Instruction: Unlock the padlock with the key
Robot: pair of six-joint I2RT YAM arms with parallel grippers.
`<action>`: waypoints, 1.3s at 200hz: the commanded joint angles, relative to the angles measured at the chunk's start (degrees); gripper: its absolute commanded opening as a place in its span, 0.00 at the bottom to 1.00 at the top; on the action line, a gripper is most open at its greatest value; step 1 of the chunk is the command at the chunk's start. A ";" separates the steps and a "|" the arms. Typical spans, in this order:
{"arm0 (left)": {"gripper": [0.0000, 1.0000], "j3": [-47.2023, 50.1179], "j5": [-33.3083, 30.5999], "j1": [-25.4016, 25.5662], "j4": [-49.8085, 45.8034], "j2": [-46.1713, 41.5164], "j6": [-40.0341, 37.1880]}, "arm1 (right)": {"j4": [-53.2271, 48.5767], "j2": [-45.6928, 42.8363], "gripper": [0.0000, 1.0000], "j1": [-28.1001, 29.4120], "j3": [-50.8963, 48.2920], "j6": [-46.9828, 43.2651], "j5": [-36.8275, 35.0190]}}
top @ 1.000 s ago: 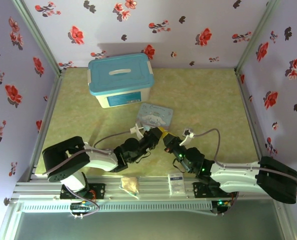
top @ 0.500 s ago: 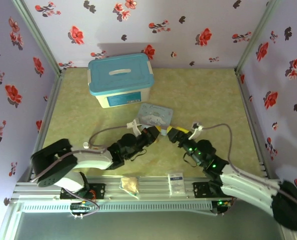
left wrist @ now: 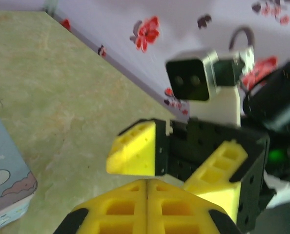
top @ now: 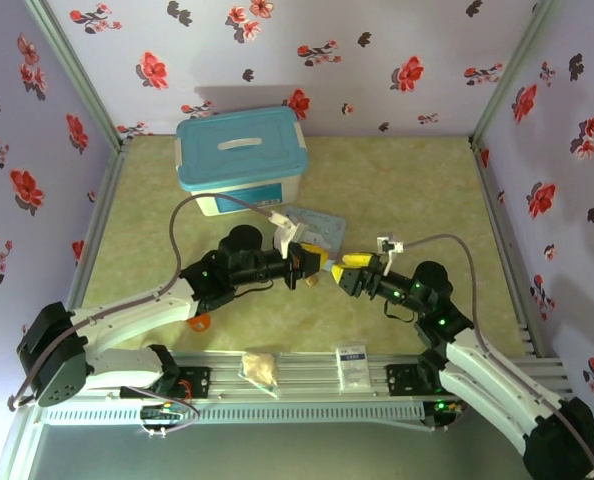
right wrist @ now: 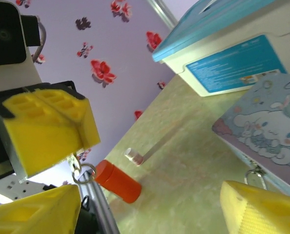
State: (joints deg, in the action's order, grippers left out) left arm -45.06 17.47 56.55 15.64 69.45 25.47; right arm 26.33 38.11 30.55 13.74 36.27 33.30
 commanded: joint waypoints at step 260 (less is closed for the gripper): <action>0.00 4.70 8.43 -4.79 16.00 -4.34 4.58 | 14.03 6.40 0.44 10.32 1.86 -8.50 1.44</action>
State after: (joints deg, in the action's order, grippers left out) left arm -41.08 23.46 52.12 27.09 65.23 28.40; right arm 37.67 45.08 40.51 16.36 28.03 34.52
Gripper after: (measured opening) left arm 0.043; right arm 0.425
